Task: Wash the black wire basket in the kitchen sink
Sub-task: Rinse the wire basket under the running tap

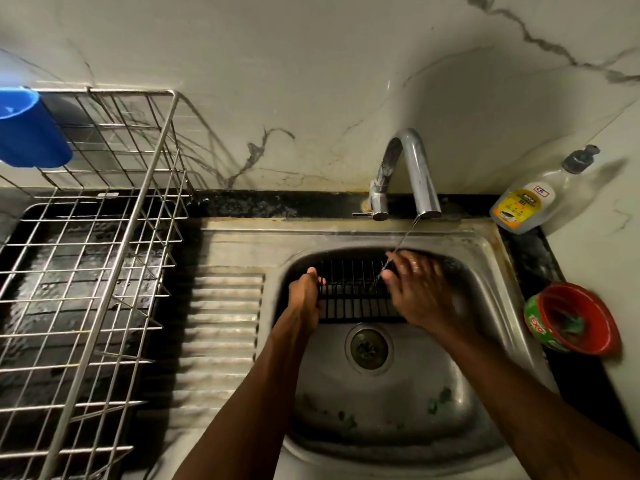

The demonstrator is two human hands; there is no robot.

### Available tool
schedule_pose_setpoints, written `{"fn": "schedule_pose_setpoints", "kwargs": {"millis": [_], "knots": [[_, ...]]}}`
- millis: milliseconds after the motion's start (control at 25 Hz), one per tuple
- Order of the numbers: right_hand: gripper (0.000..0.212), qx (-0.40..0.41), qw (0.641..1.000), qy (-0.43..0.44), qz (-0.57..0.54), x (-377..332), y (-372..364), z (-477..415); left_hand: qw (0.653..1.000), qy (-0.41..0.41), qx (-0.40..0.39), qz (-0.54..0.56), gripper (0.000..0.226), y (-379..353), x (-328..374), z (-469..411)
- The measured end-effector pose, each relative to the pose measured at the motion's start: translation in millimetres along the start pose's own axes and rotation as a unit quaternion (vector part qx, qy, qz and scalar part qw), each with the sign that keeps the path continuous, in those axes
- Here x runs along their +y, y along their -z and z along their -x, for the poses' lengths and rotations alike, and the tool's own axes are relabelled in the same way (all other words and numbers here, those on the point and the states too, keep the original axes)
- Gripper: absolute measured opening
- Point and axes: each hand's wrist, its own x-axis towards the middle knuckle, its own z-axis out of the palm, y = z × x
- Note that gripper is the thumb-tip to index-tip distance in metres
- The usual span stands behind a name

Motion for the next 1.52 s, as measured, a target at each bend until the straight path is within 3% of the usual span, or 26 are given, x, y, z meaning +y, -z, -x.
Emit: {"fn": "schedule_pose_setpoints", "kwargs": {"millis": [200, 360, 520, 640, 800, 920, 1080, 1200, 1400, 1520], "knots": [[0.057, -0.07, 0.983, 0.168, -0.026, -101.6, -12.7, -14.0, 0.992, 0.051, -0.097, 0.069, 0.033, -4.1, 7.5, 10.6], [0.058, -0.129, 0.956, 0.263, 0.021, -44.5, -0.4, -14.1, 0.997, 0.037, -0.042, 0.047, 0.034, -1.4, 1.4, 1.7], [0.058, -0.125, 0.974, 0.179, 0.057, 37.0, 16.7, -0.7, 0.999, 0.021, -0.03, 0.019, 0.041, -6.7, 0.2, 2.1], [0.066, -0.099, 0.988, 0.11, 0.044, 1.8, 7.7, 4.3, 0.999, 0.017, -0.033, 0.012, 0.033, -17.1, 2.7, 8.1], [0.059, -0.092, 0.974, 0.207, 0.008, -78.7, -10.2, -9.9, 0.999, 0.022, -0.043, 0.006, 0.023, -15.6, 6.3, 11.2], [0.058, -0.117, 0.957, 0.264, 0.03, -47.5, -4.2, -9.3, 0.998, 0.032, -0.03, 0.039, 0.025, -6.2, 4.6, 7.2], [0.057, -0.11, 0.974, 0.195, 0.046, 27.0, 13.5, -0.3, 0.999, 0.026, -0.035, 0.031, 0.033, -6.5, -2.8, 5.5], [0.057, -0.098, 0.984, 0.145, 0.036, 7.7, 11.0, 2.4, 0.999, 0.027, -0.037, 0.023, 0.031, -13.8, -2.1, 6.4], [0.06, -0.118, 0.966, 0.229, 0.011, -81.0, -10.5, -5.8, 0.998, 0.042, -0.049, 0.023, 0.025, -10.2, 5.1, 8.0], [0.059, -0.129, 0.955, 0.266, 0.028, -50.4, -2.3, -8.3, 0.996, 0.048, -0.06, 0.046, 0.023, -0.5, 4.1, 0.1]]}}
